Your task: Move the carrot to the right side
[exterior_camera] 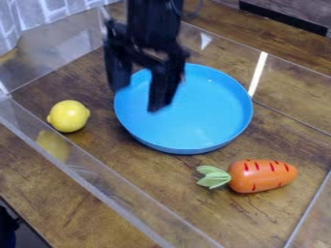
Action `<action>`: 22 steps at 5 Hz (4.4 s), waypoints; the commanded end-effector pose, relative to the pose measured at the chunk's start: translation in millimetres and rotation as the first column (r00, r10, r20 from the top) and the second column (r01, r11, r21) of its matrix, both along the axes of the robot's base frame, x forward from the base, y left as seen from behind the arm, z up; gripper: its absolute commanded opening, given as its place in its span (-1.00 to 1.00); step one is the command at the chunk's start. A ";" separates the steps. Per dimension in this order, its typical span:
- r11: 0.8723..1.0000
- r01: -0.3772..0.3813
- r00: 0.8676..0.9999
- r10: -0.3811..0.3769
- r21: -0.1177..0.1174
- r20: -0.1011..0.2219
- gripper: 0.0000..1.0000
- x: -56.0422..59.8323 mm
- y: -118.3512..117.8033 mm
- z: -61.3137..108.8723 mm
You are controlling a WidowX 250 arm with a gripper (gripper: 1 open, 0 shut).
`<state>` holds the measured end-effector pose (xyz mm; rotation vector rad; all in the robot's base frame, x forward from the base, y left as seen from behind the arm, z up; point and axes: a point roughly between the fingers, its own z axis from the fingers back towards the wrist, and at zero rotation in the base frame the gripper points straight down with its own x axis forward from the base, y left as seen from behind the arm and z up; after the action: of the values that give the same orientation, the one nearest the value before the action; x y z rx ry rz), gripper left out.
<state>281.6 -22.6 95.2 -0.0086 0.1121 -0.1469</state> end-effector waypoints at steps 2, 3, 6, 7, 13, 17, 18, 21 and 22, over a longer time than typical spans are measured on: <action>0.976 0.215 0.975 -0.216 0.014 0.051 1.00 -9.5 -52.5 -34.8; 0.962 0.271 0.961 -0.273 0.043 0.048 1.00 -17.7 -76.9 -56.8; 0.803 0.593 0.801 -0.596 0.063 0.051 1.00 30.6 -98.4 -67.7; 0.838 0.542 0.836 -0.546 0.069 0.064 -1.00 39.0 -99.4 -53.5; 0.969 0.238 0.967 -0.243 0.066 0.081 -1.00 57.0 -132.2 -29.3; 0.978 0.193 0.976 -0.200 0.082 0.084 -1.00 35.0 -112.7 -29.1; 0.985 0.148 0.984 -0.156 0.091 0.087 -1.00 33.8 -107.8 -26.4; 0.987 0.145 0.982 -0.152 0.076 0.109 1.00 35.2 -107.6 0.7; 0.992 0.086 0.981 -0.100 0.092 0.165 1.00 37.7 -93.7 35.9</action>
<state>310.2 -118.4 105.0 0.1142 0.0307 -0.2573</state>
